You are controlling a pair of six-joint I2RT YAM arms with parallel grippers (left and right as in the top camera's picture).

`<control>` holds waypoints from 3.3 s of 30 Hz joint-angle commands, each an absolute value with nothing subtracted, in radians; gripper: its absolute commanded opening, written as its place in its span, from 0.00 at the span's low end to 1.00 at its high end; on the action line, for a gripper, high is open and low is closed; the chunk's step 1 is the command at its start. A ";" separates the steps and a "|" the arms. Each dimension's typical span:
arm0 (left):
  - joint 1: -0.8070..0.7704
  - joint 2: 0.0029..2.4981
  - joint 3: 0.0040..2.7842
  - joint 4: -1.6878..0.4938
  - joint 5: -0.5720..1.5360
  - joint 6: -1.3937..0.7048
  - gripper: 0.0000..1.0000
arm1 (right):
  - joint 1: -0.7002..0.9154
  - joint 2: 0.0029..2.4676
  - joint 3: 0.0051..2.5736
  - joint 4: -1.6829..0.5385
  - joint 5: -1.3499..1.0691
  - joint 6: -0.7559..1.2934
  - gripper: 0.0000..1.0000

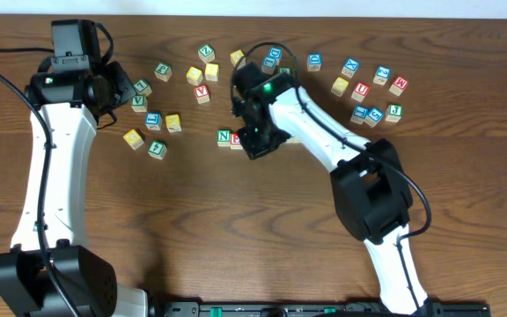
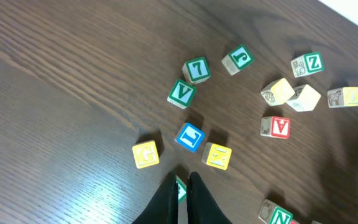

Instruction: Spell out NEURIPS

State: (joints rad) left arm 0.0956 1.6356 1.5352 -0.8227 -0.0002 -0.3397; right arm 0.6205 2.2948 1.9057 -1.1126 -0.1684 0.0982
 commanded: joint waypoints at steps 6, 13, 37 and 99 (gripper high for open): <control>0.099 1.647 1.528 -0.822 -0.012 -0.327 0.08 | 0.657 2.277 1.893 -1.057 -0.140 0.127 0.01; 0.099 1.647 1.528 -0.822 -0.012 -0.327 0.08 | 0.657 2.277 1.843 -1.016 -0.116 0.145 0.01; 0.099 1.647 1.528 -0.829 -0.012 -0.327 0.08 | 0.656 2.226 1.846 -0.975 -0.089 0.133 0.01; 0.022 1.650 1.452 -0.818 -0.001 -0.328 0.08 | 0.512 2.098 1.847 -0.970 -0.019 0.218 0.01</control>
State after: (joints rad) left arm 0.0402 1.6363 1.4841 -0.8246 0.0010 -0.3397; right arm 0.5877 2.0888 1.8469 -0.9329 -0.0254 0.1719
